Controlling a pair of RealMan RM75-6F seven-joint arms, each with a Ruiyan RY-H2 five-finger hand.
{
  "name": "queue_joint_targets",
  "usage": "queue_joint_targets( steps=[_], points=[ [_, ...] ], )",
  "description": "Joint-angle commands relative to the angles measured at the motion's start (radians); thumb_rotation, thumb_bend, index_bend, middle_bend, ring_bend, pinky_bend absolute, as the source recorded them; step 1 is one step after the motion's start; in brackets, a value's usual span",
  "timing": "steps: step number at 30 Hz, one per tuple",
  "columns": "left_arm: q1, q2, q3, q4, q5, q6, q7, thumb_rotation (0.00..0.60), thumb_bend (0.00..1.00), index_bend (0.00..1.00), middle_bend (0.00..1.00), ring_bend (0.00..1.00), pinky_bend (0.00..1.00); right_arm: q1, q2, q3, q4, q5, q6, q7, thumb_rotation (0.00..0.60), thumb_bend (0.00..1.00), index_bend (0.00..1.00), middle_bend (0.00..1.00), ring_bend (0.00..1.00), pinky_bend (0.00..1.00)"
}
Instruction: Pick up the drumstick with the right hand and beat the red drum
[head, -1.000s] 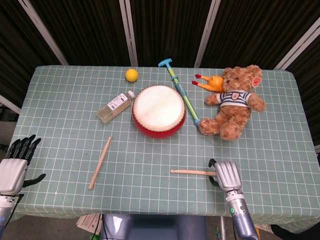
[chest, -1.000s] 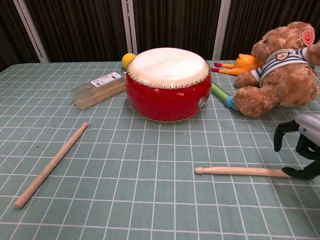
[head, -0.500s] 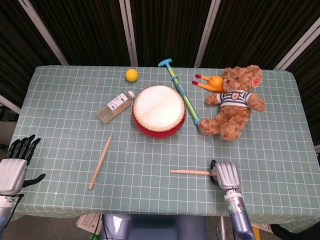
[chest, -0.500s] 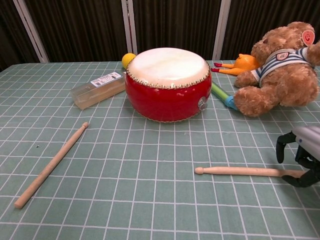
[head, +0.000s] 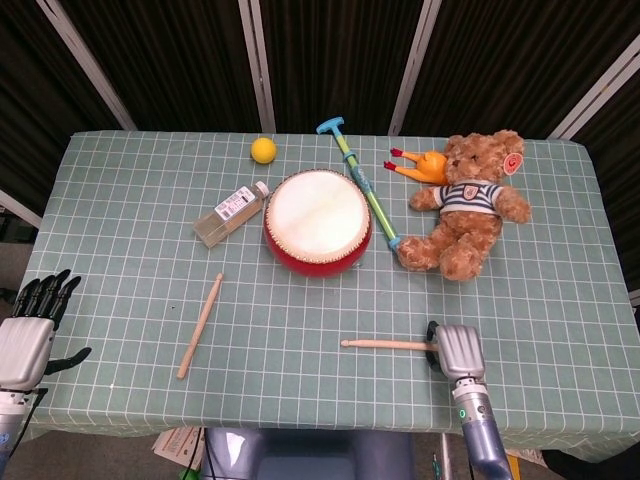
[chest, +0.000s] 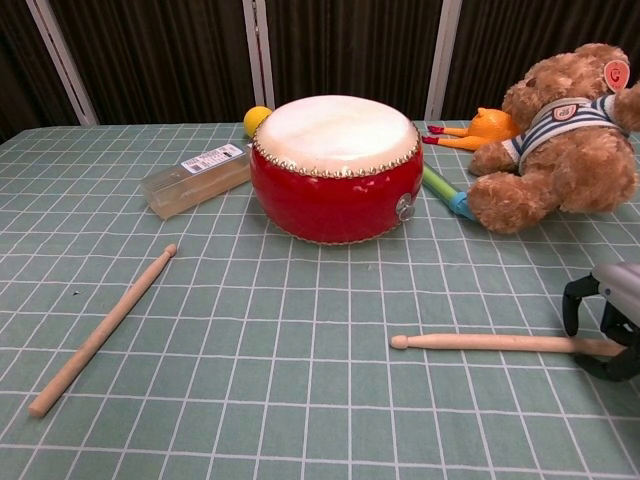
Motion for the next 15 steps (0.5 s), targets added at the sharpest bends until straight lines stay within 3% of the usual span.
queue_joint_targets(
  steps=[1,3,9,15],
  points=[
    [0.000,0.000,0.000,0.000,-0.001,0.000,-0.001,0.600,0.00,0.00,0.00,0.00,0.00,0.003,-0.002,0.001,0.008,0.015,-0.004,-0.004,0.600,0.35,0.50,1.00,1.00,0.93],
    [0.000,0.000,0.000,0.000,-0.002,-0.001,-0.001,0.600,0.00,0.00,0.00,0.00,0.00,0.004,-0.002,-0.001,0.013,0.023,-0.006,-0.008,0.600,0.38,0.54,1.00,1.00,0.93],
    [0.000,-0.001,-0.001,-0.001,-0.003,0.000,0.000,0.600,0.00,0.00,0.00,0.00,0.00,0.005,0.000,-0.001,0.012,0.013,0.003,0.016,0.600,0.55,0.86,1.00,1.00,0.93],
    [0.000,-0.002,-0.002,-0.001,-0.003,0.001,0.000,0.600,0.00,0.00,0.00,0.00,0.00,0.007,0.022,-0.002,-0.024,-0.023,0.016,0.050,0.600,0.60,0.93,1.00,1.00,0.93]
  ],
)
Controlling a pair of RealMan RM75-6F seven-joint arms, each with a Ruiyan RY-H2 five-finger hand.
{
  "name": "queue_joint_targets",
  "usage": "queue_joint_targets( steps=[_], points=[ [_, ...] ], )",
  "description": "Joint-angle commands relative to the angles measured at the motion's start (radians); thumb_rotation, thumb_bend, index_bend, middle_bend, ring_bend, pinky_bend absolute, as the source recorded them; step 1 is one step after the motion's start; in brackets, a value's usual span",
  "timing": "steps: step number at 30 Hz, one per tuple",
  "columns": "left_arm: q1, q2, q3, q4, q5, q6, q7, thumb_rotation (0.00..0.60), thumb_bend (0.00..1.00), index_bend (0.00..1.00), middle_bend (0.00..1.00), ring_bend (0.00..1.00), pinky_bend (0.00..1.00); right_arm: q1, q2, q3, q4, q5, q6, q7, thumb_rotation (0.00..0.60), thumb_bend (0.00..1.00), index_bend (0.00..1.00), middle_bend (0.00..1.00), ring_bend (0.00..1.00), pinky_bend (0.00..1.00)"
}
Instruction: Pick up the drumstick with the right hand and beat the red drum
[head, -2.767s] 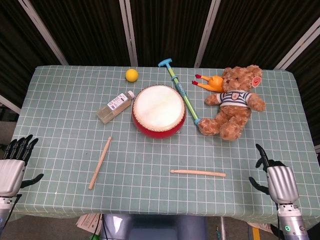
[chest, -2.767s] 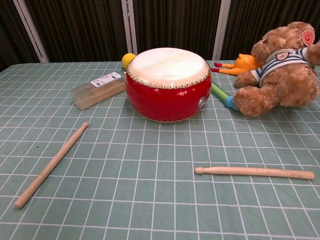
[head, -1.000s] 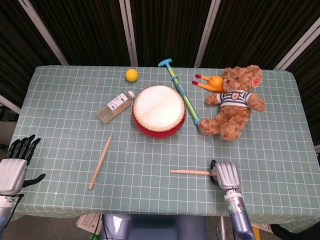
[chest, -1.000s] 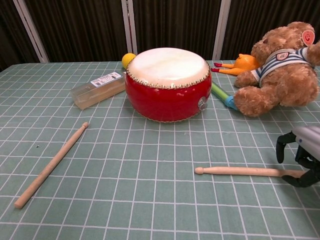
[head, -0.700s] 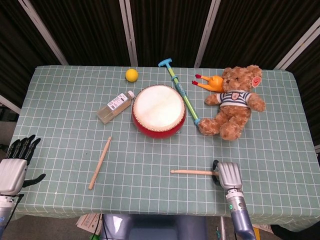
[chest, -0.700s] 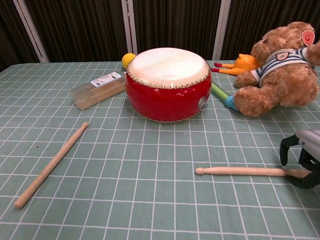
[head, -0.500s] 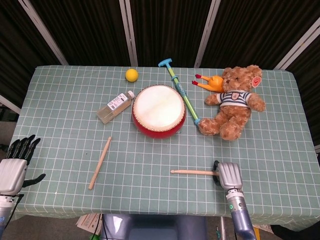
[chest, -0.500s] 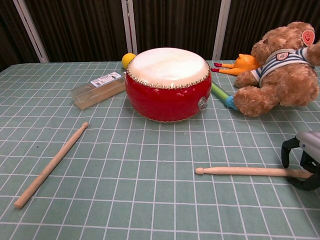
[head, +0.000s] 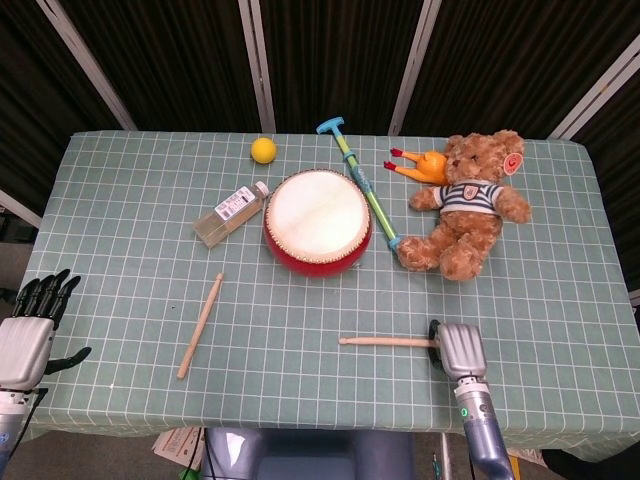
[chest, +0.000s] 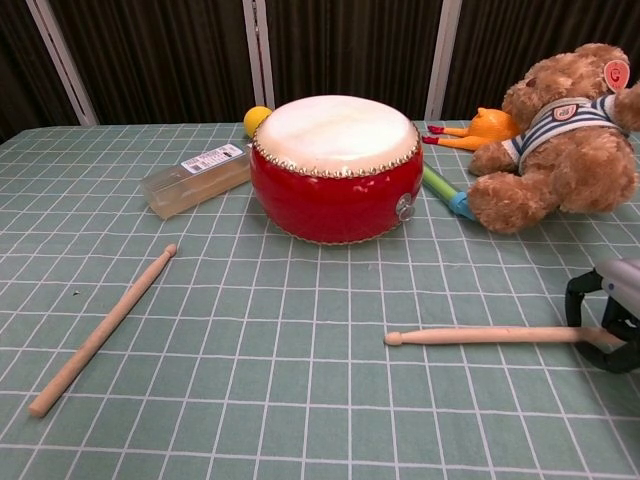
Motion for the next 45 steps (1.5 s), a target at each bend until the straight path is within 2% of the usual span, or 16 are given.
queue_joint_targets(
  steps=[1,6,10,16,21,28,34,38,45],
  points=[
    [0.000,0.000,0.000,0.001,0.000,0.001,0.000,0.600,0.00,0.00,0.00,0.00,0.00,0.002,0.020,0.003,-0.035,-0.020,0.009,0.015,0.600,0.60,0.93,1.00,1.00,0.93],
    [0.001,-0.001,0.000,0.002,0.002,0.003,-0.001,0.600,0.00,0.00,0.00,0.00,0.00,0.004,0.078,0.029,-0.147,-0.040,0.032,0.043,0.600,0.61,0.95,1.00,1.00,0.93],
    [0.001,-0.001,0.001,0.002,0.004,0.004,0.000,0.600,0.00,0.00,0.00,0.00,0.00,0.009,0.134,0.070,-0.251,-0.029,0.049,0.053,0.600,0.62,0.97,1.00,1.00,0.93],
    [0.000,0.000,0.001,0.002,0.004,0.002,-0.001,0.600,0.00,0.00,0.00,0.00,0.00,0.027,0.196,0.183,-0.385,0.072,0.071,0.082,0.600,0.64,0.97,1.00,1.00,0.93],
    [-0.002,0.001,0.002,0.001,0.000,-0.005,-0.005,0.600,0.00,0.00,0.00,0.00,0.00,0.075,0.205,0.288,-0.438,0.182,0.089,0.062,0.600,0.64,0.97,1.00,1.00,0.93],
    [-0.003,0.008,0.002,-0.006,-0.012,-0.017,-0.010,0.600,0.00,0.00,0.00,0.00,0.00,0.195,0.179,0.416,-0.440,0.331,0.113,-0.043,0.600,0.64,0.97,1.00,1.00,0.93],
    [-0.004,0.018,0.001,-0.018,-0.030,-0.032,-0.014,0.600,0.00,0.00,0.00,0.00,0.00,0.307,0.132,0.506,-0.399,0.478,0.149,-0.107,0.600,0.64,0.97,1.00,1.00,0.93],
    [-0.006,0.023,0.001,-0.025,-0.038,-0.041,-0.016,0.600,0.00,0.00,0.00,0.00,0.00,0.358,0.102,0.559,-0.361,0.542,0.165,-0.094,0.600,0.64,0.97,1.00,1.00,0.93],
    [-0.011,0.030,-0.003,-0.040,-0.056,-0.060,-0.037,0.600,0.00,0.00,0.00,0.00,0.00,0.435,0.037,0.694,-0.287,0.670,0.186,0.023,0.600,0.64,0.97,1.00,1.00,0.93]
  ],
)
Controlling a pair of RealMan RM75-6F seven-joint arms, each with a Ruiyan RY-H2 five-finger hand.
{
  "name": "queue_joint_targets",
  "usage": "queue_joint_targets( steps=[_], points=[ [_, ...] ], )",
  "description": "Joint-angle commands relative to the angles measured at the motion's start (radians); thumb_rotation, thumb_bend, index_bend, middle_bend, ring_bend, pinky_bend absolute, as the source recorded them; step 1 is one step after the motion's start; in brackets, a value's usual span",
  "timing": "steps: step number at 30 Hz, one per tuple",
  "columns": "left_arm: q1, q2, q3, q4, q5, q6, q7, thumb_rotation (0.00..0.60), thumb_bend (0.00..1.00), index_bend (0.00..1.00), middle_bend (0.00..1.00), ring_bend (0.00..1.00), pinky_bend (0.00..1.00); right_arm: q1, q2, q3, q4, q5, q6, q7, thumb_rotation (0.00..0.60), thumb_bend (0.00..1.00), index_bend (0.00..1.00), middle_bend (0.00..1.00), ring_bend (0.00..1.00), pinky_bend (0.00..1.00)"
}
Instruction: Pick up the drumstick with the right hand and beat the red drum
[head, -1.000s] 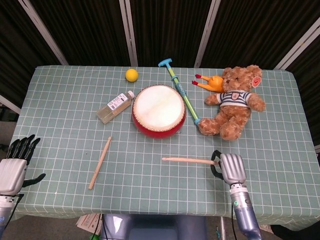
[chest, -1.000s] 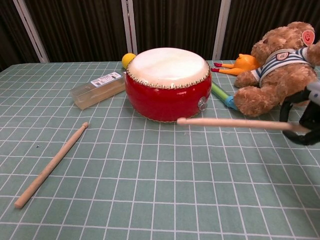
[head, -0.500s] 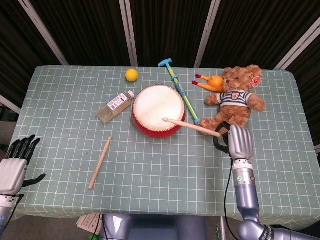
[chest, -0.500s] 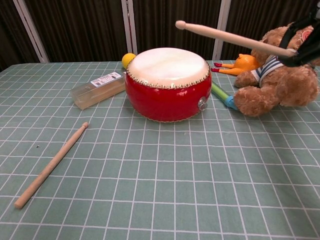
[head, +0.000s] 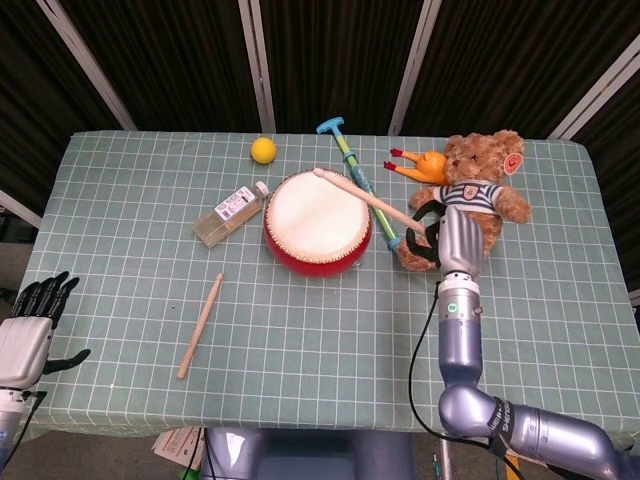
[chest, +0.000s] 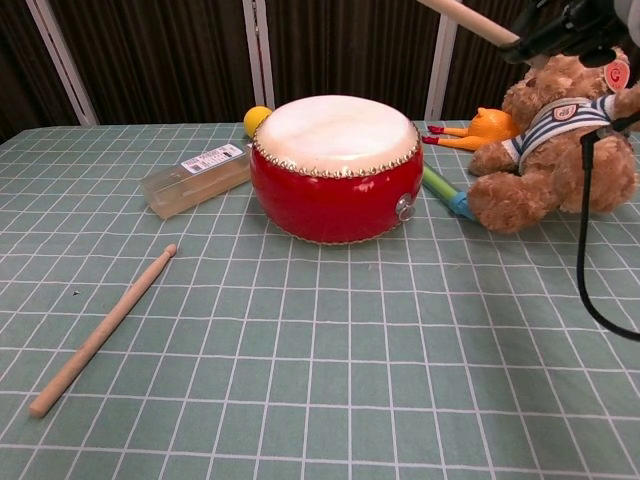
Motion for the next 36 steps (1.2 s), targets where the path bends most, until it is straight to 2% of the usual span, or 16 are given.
queue_joint_targets(
  steps=[1,5,6,8,13,17,19,22,27,29,32,33,36],
  points=[
    [-0.002,0.001,-0.003,-0.002,0.000,-0.001,-0.010,0.600,0.00,0.00,0.00,0.00,0.00,0.050,-0.039,0.059,0.060,0.043,0.016,0.058,0.600,0.64,0.97,1.00,1.00,0.93],
    [-0.005,0.000,-0.003,0.002,0.005,-0.003,-0.019,0.600,0.00,0.00,0.00,0.00,0.00,0.091,-0.064,0.039,0.143,0.025,0.022,0.064,0.600,0.64,0.97,1.00,1.00,0.93],
    [-0.006,0.000,-0.002,0.002,0.005,-0.005,-0.021,0.600,0.00,0.00,0.00,0.00,0.00,0.101,-0.069,0.024,0.164,0.016,0.022,0.058,0.600,0.64,0.97,1.00,1.00,0.93],
    [-0.008,0.000,-0.003,0.001,0.000,-0.012,-0.029,0.600,0.00,0.00,0.00,0.00,0.00,0.123,-0.082,-0.040,0.222,-0.027,0.021,0.025,0.600,0.64,0.97,1.00,1.00,0.93],
    [-0.014,0.002,-0.003,-0.002,-0.004,-0.024,-0.037,0.600,0.00,0.00,0.00,0.00,0.00,0.169,-0.110,-0.297,0.415,-0.218,0.009,-0.136,0.600,0.64,0.97,1.00,1.00,0.93],
    [-0.017,0.001,-0.003,-0.006,-0.005,-0.029,-0.040,0.600,0.00,0.00,0.00,0.00,0.00,0.210,-0.146,-0.539,0.603,-0.382,-0.022,-0.356,0.600,0.65,0.97,1.00,1.00,0.93],
    [-0.018,0.002,-0.004,-0.008,-0.010,-0.033,-0.043,0.600,0.00,0.00,0.00,0.00,0.00,0.219,-0.163,-0.594,0.650,-0.444,-0.022,-0.399,0.600,0.65,0.97,1.00,1.00,0.93],
    [-0.019,0.003,-0.005,-0.011,-0.018,-0.039,-0.049,0.600,0.00,0.00,0.00,0.00,0.00,0.212,-0.203,-0.568,0.665,-0.458,-0.004,-0.354,0.600,0.65,0.97,1.00,1.00,0.93],
    [-0.016,0.005,-0.003,-0.014,-0.015,-0.032,-0.048,0.600,0.00,0.00,0.00,0.00,0.00,0.191,-0.236,-0.414,0.604,-0.419,0.040,-0.172,0.600,0.65,0.97,1.00,1.00,0.93],
    [-0.015,0.005,-0.002,-0.014,-0.015,-0.033,-0.047,0.600,0.00,0.00,0.00,0.00,0.00,0.175,-0.243,-0.338,0.561,-0.398,0.053,-0.063,0.600,0.65,0.97,1.00,1.00,0.93],
    [-0.016,0.005,-0.003,-0.017,-0.021,-0.036,-0.050,0.600,0.00,0.00,0.00,0.00,0.00,0.157,-0.248,-0.249,0.496,-0.354,0.063,0.035,0.600,0.65,0.97,1.00,1.00,0.93],
    [-0.016,0.005,-0.004,-0.018,-0.023,-0.036,-0.049,0.600,0.00,0.00,0.00,0.00,0.00,0.154,-0.241,-0.229,0.474,-0.352,0.069,0.053,0.600,0.65,0.97,1.00,1.00,0.93],
    [-0.015,0.006,-0.003,-0.019,-0.021,-0.035,-0.046,0.600,0.00,0.00,0.00,0.00,0.00,0.147,-0.223,-0.215,0.447,-0.361,0.075,0.061,0.600,0.65,0.97,1.00,1.00,0.93]
  ],
)
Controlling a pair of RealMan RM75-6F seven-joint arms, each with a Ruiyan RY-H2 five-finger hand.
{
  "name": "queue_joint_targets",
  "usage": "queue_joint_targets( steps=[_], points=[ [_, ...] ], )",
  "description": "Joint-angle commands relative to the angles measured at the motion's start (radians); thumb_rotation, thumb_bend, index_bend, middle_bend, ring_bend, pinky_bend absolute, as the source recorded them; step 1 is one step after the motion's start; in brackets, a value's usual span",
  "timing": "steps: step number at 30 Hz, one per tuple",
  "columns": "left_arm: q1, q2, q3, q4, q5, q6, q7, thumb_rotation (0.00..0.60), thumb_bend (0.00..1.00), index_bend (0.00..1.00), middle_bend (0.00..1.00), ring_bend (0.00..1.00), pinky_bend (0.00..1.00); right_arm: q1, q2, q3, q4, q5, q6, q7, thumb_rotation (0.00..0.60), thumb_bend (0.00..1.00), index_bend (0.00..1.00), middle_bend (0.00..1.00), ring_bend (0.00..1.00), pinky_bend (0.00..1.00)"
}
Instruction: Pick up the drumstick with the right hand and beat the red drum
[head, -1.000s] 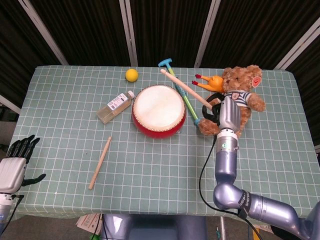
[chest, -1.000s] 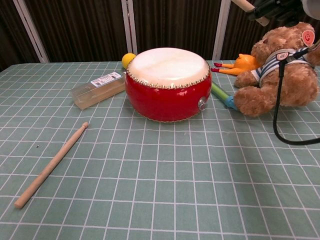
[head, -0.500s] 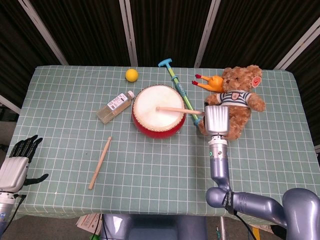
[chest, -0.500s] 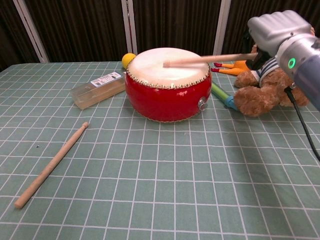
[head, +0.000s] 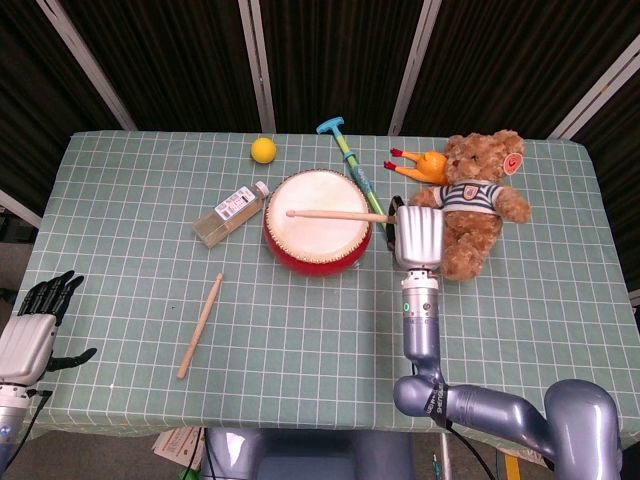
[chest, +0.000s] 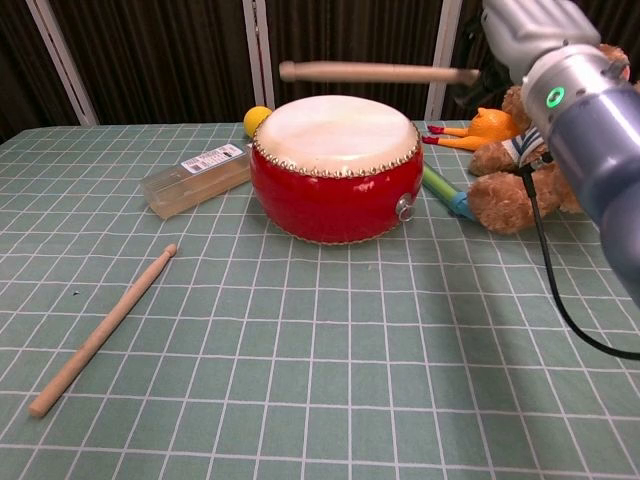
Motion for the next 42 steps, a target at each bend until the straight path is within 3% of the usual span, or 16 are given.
queue_joint_targets(
  steps=[1,5,12,16,19,22,27,31,34,35,36,39,42],
  points=[
    [0.000,0.000,0.000,-0.001,0.001,0.000,0.002,0.600,0.00,0.00,0.00,0.00,0.00,-0.026,0.007,0.070,-0.081,0.025,0.026,0.065,0.600,0.65,0.97,1.00,1.00,0.93],
    [0.000,0.001,0.001,-0.004,-0.002,-0.001,0.000,0.600,0.00,0.00,0.00,0.00,0.00,-0.050,0.019,0.128,-0.157,0.079,0.030,0.112,0.600,0.65,0.97,1.00,1.00,0.93],
    [0.001,0.003,0.002,-0.006,-0.002,0.000,-0.002,0.600,0.00,0.00,0.00,0.00,0.00,-0.091,0.006,0.358,-0.313,0.283,0.016,0.307,0.600,0.65,0.97,1.00,1.00,0.93],
    [0.001,0.004,0.002,-0.007,-0.003,-0.002,-0.004,0.600,0.00,0.00,0.00,0.00,0.00,-0.091,0.010,0.392,-0.324,0.315,0.008,0.337,0.600,0.65,0.97,1.00,1.00,0.93],
    [0.000,0.005,0.002,-0.007,-0.004,-0.004,-0.006,0.600,0.00,0.00,0.00,0.00,0.00,-0.075,0.012,0.378,-0.296,0.320,0.002,0.319,0.600,0.65,0.97,1.00,1.00,0.93],
    [-0.001,0.005,0.001,-0.008,-0.008,-0.007,-0.011,0.600,0.00,0.00,0.00,0.00,0.00,-0.053,0.008,0.347,-0.254,0.304,0.000,0.291,0.600,0.65,0.97,1.00,1.00,0.93],
    [-0.002,0.008,0.001,-0.012,-0.012,-0.012,-0.016,0.600,0.00,0.00,0.00,0.00,0.00,-0.005,-0.004,0.223,-0.112,0.199,-0.012,0.216,0.600,0.65,0.97,1.00,1.00,0.93],
    [-0.002,0.010,0.001,-0.015,-0.014,-0.015,-0.022,0.600,0.00,0.00,0.00,0.00,0.00,0.052,-0.020,0.013,0.119,0.041,-0.048,0.057,0.600,0.65,0.97,1.00,1.00,0.93],
    [-0.004,0.009,-0.001,-0.008,-0.011,-0.011,-0.012,0.600,0.00,0.00,0.00,0.00,0.00,0.087,-0.010,-0.229,0.312,-0.126,-0.118,-0.163,0.600,0.66,0.97,1.00,1.00,0.93],
    [-0.004,0.007,-0.001,-0.005,-0.008,-0.009,-0.009,0.600,0.00,0.00,0.00,0.00,0.00,0.093,-0.011,-0.283,0.354,-0.164,-0.140,-0.211,0.600,0.66,0.97,1.00,1.00,0.93],
    [-0.004,0.006,0.000,-0.005,-0.007,-0.009,-0.010,0.600,0.00,0.00,0.00,0.00,0.00,0.091,-0.021,-0.304,0.376,-0.176,-0.154,-0.221,0.600,0.66,0.97,1.00,1.00,0.93],
    [-0.004,0.005,0.001,-0.006,-0.008,-0.010,-0.012,0.600,0.00,0.00,0.00,0.00,0.00,0.074,-0.060,-0.290,0.396,-0.151,-0.161,-0.208,0.600,0.66,0.97,1.00,1.00,0.93],
    [-0.003,0.006,0.003,-0.006,-0.001,-0.006,-0.011,0.600,0.00,0.00,0.00,0.00,0.00,0.066,-0.085,-0.228,0.388,-0.123,-0.133,-0.179,0.600,0.66,0.97,1.00,1.00,0.93]
  ],
)
